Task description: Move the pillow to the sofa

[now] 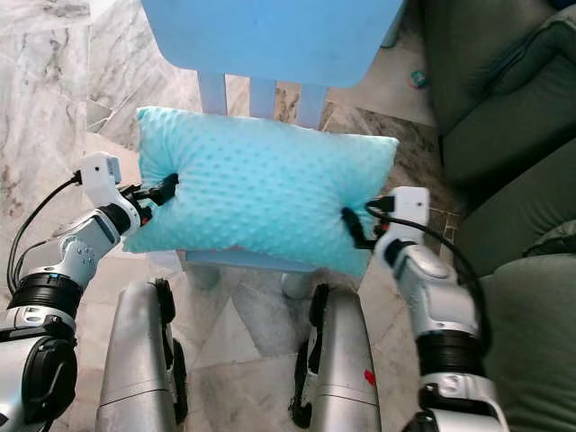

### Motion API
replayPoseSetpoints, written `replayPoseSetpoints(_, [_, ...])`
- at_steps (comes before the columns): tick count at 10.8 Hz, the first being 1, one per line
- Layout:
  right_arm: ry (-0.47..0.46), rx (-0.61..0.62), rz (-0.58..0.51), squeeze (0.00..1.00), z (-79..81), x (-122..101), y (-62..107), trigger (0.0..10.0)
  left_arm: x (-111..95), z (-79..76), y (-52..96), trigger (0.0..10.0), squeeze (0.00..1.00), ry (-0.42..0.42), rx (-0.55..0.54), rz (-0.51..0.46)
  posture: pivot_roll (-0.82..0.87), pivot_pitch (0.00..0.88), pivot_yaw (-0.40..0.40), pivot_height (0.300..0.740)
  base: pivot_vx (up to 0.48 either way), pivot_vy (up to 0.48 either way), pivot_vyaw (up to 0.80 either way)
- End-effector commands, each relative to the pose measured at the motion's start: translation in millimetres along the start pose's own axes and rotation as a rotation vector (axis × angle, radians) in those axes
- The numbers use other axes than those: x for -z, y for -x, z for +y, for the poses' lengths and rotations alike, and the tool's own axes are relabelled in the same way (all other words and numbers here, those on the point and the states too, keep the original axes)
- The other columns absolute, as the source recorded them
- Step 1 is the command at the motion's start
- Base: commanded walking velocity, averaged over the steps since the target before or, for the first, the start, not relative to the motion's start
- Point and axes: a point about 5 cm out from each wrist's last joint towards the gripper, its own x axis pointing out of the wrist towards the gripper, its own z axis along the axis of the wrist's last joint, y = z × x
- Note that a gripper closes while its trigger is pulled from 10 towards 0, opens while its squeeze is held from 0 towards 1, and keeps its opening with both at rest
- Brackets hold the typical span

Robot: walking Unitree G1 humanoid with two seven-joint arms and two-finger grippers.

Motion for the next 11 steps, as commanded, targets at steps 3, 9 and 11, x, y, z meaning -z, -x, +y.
replayPoseSetpoints(3, [-0.124,-0.137,-0.007,0.00,28.8,8.5,-11.2,10.0,18.2,-0.3,1.3,10.0,0.00,0.015,0.021,0.072,-0.02,0.434,-0.080,0.512,0.000,0.000,0.00])
replayPoseSetpoints(9, [-0.168,-0.276,0.012,0.00,70.2,18.3,-22.2,10.0,8.0,-11.7,-2.3,10.0,0.00,0.062,0.067,-0.023,-0.02,0.435,-0.078,0.512,0.000,0.000,0.00])
replayPoseSetpoints(11, [-0.165,-0.298,0.024,0.00,75.1,24.8,-19.9,2.7,10.3,-15.2,-1.6,3.3,0.00,0.061,0.100,-0.011,-0.01,0.435,-0.078,0.512,0.000,0.000,0.00])
